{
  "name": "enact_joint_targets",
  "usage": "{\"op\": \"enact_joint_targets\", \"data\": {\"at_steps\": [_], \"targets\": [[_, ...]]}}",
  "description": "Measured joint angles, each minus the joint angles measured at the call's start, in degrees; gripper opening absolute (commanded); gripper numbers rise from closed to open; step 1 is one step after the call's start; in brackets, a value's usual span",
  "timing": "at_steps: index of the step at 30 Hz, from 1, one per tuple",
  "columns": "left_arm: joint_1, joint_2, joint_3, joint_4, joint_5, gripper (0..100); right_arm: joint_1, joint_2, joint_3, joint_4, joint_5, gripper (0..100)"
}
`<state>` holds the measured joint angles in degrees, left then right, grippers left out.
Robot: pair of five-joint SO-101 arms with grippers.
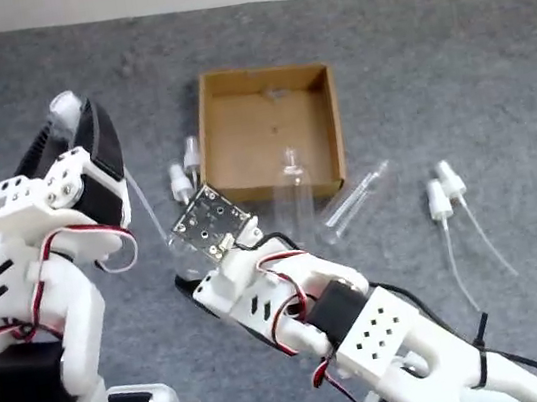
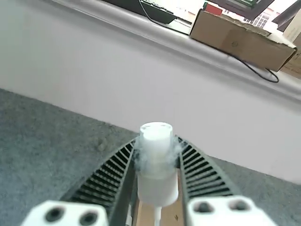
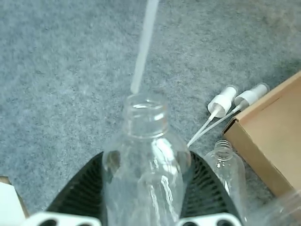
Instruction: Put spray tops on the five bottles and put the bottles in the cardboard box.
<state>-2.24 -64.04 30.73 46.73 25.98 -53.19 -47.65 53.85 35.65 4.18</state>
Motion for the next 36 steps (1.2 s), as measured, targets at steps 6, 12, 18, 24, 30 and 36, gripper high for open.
{"op": "enact_joint_targets", "data": {"at_steps": [6,12,18,24,30,36], "targets": [[1.1,0.0,2.2,-0.4,0.0,0,0.1,0.0,0.0,0.0,0.0,0.4],[6.3,0.0,4.1,3.4,0.0,0,0.9,0.0,0.0,0.0,0.0,0.4],[8.7,0.0,9.9,6.8,-2.6,0,5.1,0.0,0.0,0.0,0.0,0.4],[9.1,-0.4,13.9,8.4,-3.9,0,5.5,0.1,0.7,-8.2,-3.5,0.4],[9.1,-0.9,15.0,8.6,-5.1,0,5.4,0.3,0.8,-11.3,-5.4,0.4],[11.2,-1.0,15.1,9.2,-6.0,0,6.9,0.3,0.9,-11.3,-5.5,0.4]]}}
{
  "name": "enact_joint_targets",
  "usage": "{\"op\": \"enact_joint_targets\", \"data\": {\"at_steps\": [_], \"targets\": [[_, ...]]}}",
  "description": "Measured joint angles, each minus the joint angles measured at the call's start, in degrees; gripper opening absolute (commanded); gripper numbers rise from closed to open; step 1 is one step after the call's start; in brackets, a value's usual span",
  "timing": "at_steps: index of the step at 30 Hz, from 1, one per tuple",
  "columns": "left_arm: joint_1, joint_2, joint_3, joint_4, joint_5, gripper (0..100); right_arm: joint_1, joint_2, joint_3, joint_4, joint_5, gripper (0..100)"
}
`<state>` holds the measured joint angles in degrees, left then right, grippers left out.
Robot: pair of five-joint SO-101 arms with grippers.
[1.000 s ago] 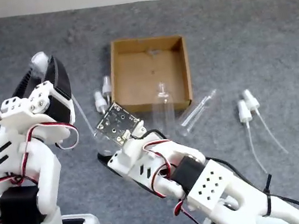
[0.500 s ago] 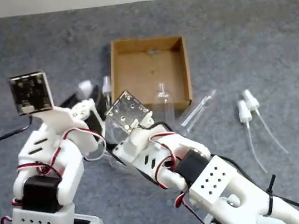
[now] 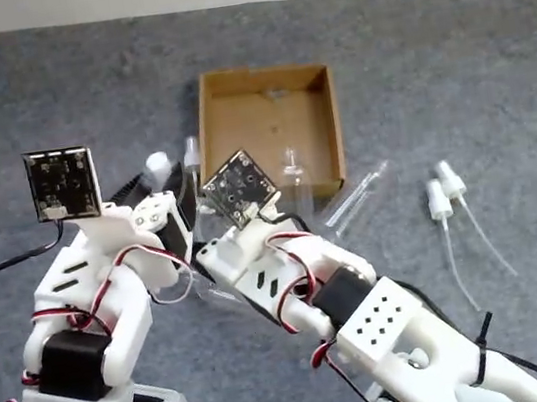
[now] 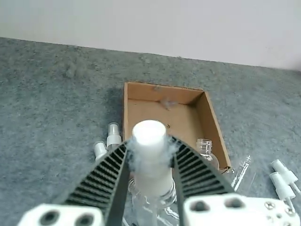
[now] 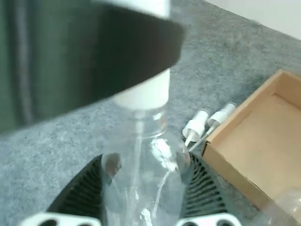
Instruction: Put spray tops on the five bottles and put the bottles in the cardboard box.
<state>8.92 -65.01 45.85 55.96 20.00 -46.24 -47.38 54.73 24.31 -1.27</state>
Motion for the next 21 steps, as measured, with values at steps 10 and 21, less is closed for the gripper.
{"op": "enact_joint_targets", "data": {"at_steps": [10,21], "targets": [[1.9,-0.1,0.8,0.4,-1.5,0,1.1,0.1,0.0,0.0,-0.2,0.4],[2.6,-0.1,0.7,0.4,-3.8,1,1.1,0.1,1.0,-3.6,-0.2,0.4]]}}
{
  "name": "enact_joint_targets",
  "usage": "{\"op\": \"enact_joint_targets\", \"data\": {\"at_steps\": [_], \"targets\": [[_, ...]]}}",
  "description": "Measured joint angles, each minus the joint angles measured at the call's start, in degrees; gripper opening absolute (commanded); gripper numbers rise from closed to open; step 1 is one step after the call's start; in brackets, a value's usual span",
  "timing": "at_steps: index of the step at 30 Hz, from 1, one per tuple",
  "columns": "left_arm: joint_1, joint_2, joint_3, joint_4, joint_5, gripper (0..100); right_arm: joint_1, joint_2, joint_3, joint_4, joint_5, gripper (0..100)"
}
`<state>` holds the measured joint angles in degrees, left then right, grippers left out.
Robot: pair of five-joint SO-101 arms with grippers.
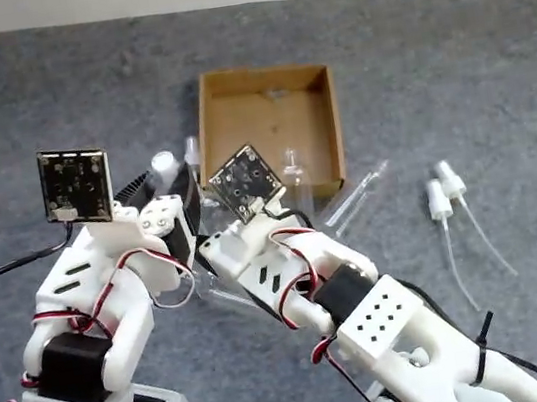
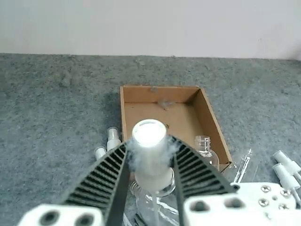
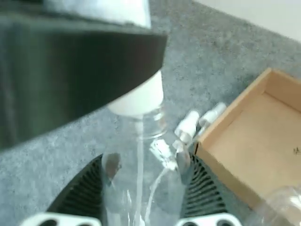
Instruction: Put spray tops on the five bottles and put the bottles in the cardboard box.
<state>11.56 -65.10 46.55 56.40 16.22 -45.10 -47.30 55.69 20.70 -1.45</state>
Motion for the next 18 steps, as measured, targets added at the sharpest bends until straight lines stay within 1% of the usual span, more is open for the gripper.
{"op": "enact_joint_targets", "data": {"at_steps": [8,13,18], "targets": [[0.4,0.0,-0.1,0.0,0.0,1,0.1,0.0,2.4,-3.0,0.1,0.4],[0.6,0.0,-1.5,0.1,0.0,1,0.1,0.0,3.0,-6.7,3.2,0.4],[0.6,0.0,-1.4,0.4,-0.4,1,0.1,0.0,4.2,-7.3,4.0,0.4]]}}
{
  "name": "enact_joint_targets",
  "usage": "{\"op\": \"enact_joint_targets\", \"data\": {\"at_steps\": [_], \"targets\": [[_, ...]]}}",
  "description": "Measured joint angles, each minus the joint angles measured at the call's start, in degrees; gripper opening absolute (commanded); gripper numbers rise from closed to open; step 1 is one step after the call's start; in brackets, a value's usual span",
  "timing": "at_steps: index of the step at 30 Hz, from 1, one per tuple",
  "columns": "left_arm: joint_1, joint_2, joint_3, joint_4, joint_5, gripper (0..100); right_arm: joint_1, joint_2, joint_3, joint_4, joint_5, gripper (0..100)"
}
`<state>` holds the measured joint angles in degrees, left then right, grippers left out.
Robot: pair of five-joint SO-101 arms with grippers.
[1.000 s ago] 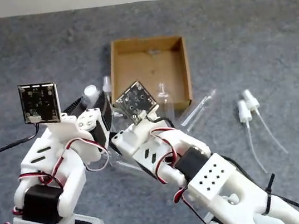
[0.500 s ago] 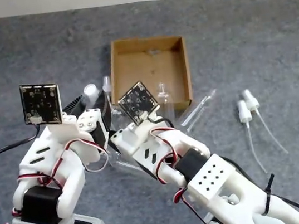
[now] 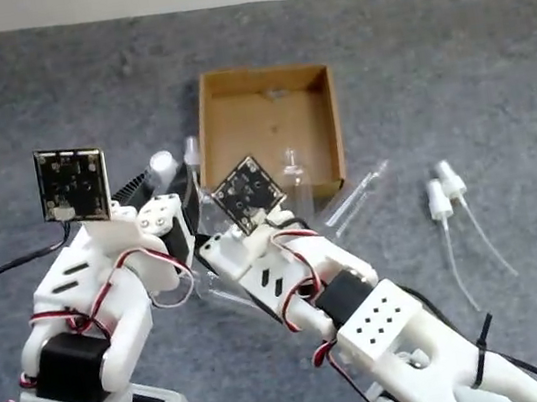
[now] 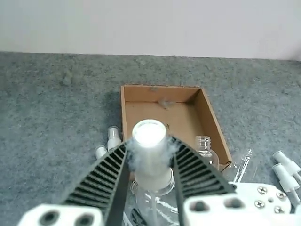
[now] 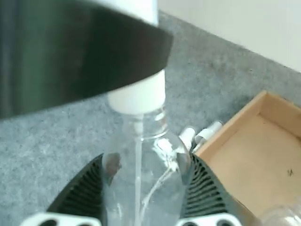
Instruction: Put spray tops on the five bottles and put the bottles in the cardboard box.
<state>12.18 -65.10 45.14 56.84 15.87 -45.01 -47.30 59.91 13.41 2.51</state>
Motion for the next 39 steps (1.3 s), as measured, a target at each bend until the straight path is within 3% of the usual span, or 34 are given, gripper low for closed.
{"op": "enact_joint_targets", "data": {"at_steps": [13,20,29,39], "targets": [[3.5,0.1,-0.4,2.0,-3.9,1,0.0,-0.1,-0.1,-0.6,4.8,0.4],[3.3,0.0,-1.0,2.8,-4.7,14,0.0,-2.4,-0.1,-0.5,4.8,0.4],[3.3,-2.6,-0.2,3.9,-9.1,15,1.2,-4.8,-0.2,1.7,4.9,0.4],[-4.5,-18.0,-0.1,6.8,-10.8,19,8.1,-2.2,-1.8,5.0,3.4,0.4]]}}
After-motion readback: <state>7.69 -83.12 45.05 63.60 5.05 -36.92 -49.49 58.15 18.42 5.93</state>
